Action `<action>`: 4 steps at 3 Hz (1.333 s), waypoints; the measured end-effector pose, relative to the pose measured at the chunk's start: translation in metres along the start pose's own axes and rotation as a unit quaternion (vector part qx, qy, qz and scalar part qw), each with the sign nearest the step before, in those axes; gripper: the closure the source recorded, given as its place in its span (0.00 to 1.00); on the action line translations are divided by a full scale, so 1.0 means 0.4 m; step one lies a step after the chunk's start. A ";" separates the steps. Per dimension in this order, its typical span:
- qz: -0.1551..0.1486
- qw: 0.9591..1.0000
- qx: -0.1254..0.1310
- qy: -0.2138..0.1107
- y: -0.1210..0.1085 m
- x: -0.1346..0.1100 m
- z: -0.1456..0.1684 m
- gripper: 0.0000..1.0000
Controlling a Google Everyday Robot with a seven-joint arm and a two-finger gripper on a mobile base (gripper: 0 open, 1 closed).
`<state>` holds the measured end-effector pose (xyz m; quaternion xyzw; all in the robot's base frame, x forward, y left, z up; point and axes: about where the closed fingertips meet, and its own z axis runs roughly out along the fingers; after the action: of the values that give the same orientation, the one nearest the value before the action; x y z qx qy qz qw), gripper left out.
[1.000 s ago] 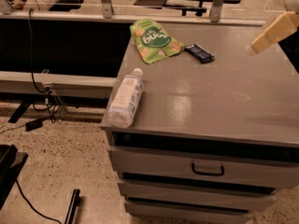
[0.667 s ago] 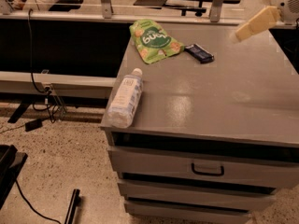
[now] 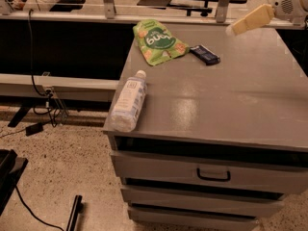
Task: Move rxbar blueberry near blue plastic bottle
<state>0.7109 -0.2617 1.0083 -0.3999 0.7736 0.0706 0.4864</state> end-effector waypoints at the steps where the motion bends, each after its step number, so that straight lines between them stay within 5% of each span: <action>1: 0.000 1.000 0.000 0.000 0.000 0.000 0.000 0.00; 3: 0.079 0.996 0.017 -0.025 -0.034 0.007 0.098 0.00; 4: 0.097 0.993 0.058 -0.026 -0.063 0.034 0.160 0.00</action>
Offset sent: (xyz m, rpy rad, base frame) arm 0.0339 0.0106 -0.0073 0.1927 0.0204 -0.0628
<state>0.7700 -0.2540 0.9712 -0.2922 0.7987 0.0822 0.5195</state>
